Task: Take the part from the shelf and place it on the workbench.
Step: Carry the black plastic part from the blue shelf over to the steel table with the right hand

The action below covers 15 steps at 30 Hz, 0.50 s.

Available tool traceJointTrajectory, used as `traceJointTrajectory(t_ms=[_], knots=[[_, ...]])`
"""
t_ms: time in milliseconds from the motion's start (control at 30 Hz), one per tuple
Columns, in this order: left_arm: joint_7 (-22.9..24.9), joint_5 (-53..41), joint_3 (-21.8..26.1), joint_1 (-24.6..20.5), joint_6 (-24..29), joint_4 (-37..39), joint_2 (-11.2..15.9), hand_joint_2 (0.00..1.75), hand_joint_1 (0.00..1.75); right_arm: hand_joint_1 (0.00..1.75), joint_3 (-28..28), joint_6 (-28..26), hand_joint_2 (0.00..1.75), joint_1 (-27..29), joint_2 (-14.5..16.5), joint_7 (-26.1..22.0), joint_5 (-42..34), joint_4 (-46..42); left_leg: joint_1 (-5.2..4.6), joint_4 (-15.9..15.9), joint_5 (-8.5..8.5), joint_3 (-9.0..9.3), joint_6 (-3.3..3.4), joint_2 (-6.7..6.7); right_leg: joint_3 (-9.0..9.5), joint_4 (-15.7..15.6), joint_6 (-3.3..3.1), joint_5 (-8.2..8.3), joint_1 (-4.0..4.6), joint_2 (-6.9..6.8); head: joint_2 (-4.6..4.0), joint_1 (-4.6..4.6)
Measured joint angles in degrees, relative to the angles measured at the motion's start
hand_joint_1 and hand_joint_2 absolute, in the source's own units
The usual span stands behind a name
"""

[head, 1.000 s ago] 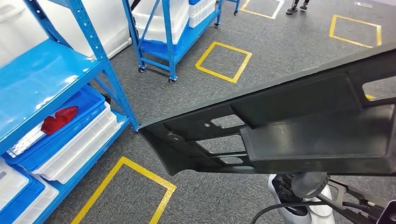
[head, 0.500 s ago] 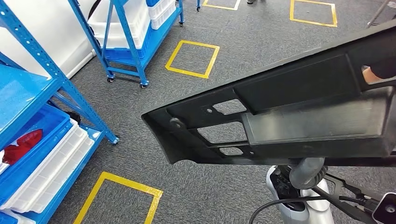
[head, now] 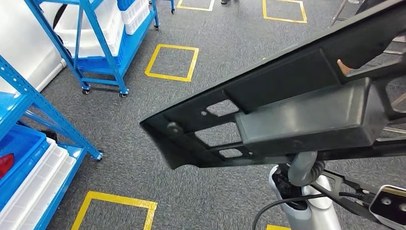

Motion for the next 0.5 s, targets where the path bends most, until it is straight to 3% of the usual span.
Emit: traceJointTrajectory(t_ms=[133, 200, 267, 300, 333, 367, 433, 500], knots=[[0.04, -0.01, 0.0, 0.07, 0.0, 0.0, -0.04, 1.75, 0.0, 1.75, 0.03, -0.08, 1.75, 0.04, -0.05, 0.0, 0.03, 0.03, -0.04, 0.0, -0.02, 0.0, 0.02, 0.2, -0.56, 1.2, 0.06, -0.54, -0.03, -0.18, 0.0, 0.02], [0.48, -0.08, 0.01, 0.2, 0.03, 0.0, -0.19, 1.75, 0.0, 1.75, 0.14, -0.08, 1.75, 0.57, -0.29, 0.0, 0.05, 0.06, -0.16, 0.04, -0.15, 0.02, 0.05, 1.52, -2.24, 4.61, 0.26, -1.08, -0.23, -0.63, 0.0, 0.03], [1.39, -0.15, 0.02, 0.18, 0.24, -0.01, -0.5, 1.75, 0.0, 1.75, 0.58, -0.16, 1.75, 0.63, -0.58, 0.0, -0.46, 0.11, -0.56, 0.21, -0.76, 0.41, -0.53, 4.27, 0.63, -0.83, -0.44, 1.61, 0.18, -3.41, 0.0, 0.01], [1.68, -0.16, 0.02, 0.1, 0.33, -0.01, -0.59, 1.75, 0.0, 1.75, 0.77, -0.24, 1.75, 0.36, -0.62, 0.0, -0.78, 0.13, -0.7, 0.24, -1.04, 0.66, -0.93, 5.3, 2.83, -5.2, -0.96, 3.27, 0.52, -4.37, 0.0, -0.02], [1.94, -0.16, 0.02, -0.01, 0.42, -0.02, -0.69, 1.75, 0.0, 1.75, 0.96, -0.36, 1.75, 0.02, -0.65, 0.01, -1.09, 0.14, -0.86, 0.26, -1.33, 0.97, -1.4, 6.4, 4.83, -9.23, -1.58, 4.65, 0.84, -5.1, 0.0, -0.03], [2.02, -0.16, 0.02, -0.12, 0.43, -0.02, -0.7, 1.75, 0.0, 1.75, 1.03, -0.45, 1.75, -0.15, -0.66, 0.04, -1.18, 0.14, -0.75, 0.34, -1.57, 1.07, -1.72, 6.48, 4.85, -9.39, -1.89, 4.75, 0.75, -4.36, 0.0, -0.01], [2.21, -0.18, 0.02, -0.24, 0.48, -0.02, -0.73, 1.75, 0.0, 1.75, 1.32, -0.82, 1.75, -0.62, -0.69, 0.1, -1.37, 0.14, -0.48, 2.69, -3.3, 0.27, -2.26, 4.19, 5.06, -9.83, -2.57, 5.04, 0.4, -3.07, 0.0, -0.05], [2.64, -0.36, 0.02, -0.1, 0.54, -0.01, -0.73, 1.75, 0.0, 1.75, 1.79, -1.49, 1.75, -1.11, -0.74, 0.14, -1.72, 0.16, -0.22, 9.48, -6.79, -2.88, -2.63, 1.12, 5.16, -9.98, -3.04, 5.18, 0.25, -1.72, 0.0, -0.19]])
